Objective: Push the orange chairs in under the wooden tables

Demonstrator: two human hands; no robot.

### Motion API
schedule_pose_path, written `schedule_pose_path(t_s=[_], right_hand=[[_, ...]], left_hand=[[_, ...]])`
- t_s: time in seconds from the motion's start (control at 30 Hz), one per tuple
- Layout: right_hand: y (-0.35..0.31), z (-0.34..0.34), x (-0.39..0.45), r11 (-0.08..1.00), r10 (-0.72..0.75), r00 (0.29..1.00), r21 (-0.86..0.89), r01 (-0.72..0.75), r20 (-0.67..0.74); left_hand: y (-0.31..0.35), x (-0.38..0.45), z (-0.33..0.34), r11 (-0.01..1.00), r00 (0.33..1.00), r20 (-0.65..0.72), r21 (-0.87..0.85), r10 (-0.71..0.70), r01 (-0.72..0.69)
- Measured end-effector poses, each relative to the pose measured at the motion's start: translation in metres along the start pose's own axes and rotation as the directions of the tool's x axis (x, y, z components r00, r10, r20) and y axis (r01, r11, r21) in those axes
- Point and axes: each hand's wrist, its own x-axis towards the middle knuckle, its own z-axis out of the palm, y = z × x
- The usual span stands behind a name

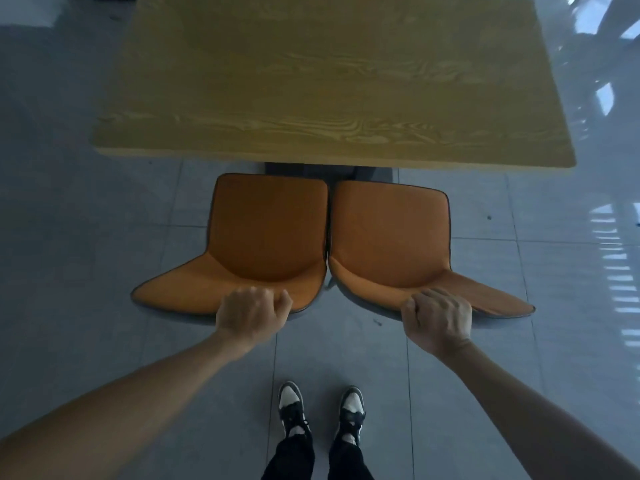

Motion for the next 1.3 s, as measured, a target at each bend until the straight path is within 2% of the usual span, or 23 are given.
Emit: schedule_pose_path(t_s=[0.23, 0.43, 0.7, 0.8, 0.93, 1.0, 1.1, 1.2, 1.3], right_hand=[[-0.007, 0.000, -0.021, 0.999, 0.030, 0.998, 0.010, -0.031, 0.046], [-0.012, 0.000, -0.021, 0.991, 0.123, 0.991, -0.052, -0.120, 0.054], [-0.022, -0.001, -0.014, 0.963, 0.259, 0.955, -0.117, -0.243, 0.147], [-0.025, -0.007, -0.009, 0.945, 0.311, 0.912, -0.190, -0.267, 0.266], [-0.029, -0.013, 0.001, 0.927, 0.373, 0.813, -0.223, -0.303, 0.447], [-0.033, -0.016, 0.008, 0.924, 0.381, 0.756, -0.196, -0.327, 0.533], [-0.041, -0.023, 0.018, 0.916, 0.364, 0.669, -0.117, -0.385, 0.649], [-0.058, -0.030, 0.027, 0.927, 0.286, 0.652, -0.030, -0.374, 0.702], [-0.078, -0.042, 0.042, 0.959, 0.185, 0.656, 0.012, -0.284, 0.732]], left_hand=[[0.007, -0.002, -0.008, 0.999, 1.000, 0.008, -0.042, 0.000, 0.000], [0.006, -0.004, -0.010, 0.998, 0.999, 0.008, -0.055, 0.035, -0.035], [0.008, -0.003, -0.008, 0.999, 1.000, 0.022, -0.037, 0.019, -0.018], [0.008, -0.003, -0.011, 0.999, 0.999, 0.041, -0.031, 0.018, -0.017], [0.009, -0.002, -0.019, 0.999, 0.991, 0.131, -0.043, 0.039, -0.033], [0.010, 0.001, -0.023, 0.996, 0.973, 0.230, -0.088, 0.024, -0.004], [0.014, 0.004, -0.035, 0.985, 0.912, 0.409, -0.162, 0.018, 0.054], [0.019, 0.001, -0.052, 0.968, 0.883, 0.466, -0.241, 0.050, 0.072], [0.025, -0.003, -0.074, 0.967, 0.907, 0.410, -0.253, 0.096, 0.012]])
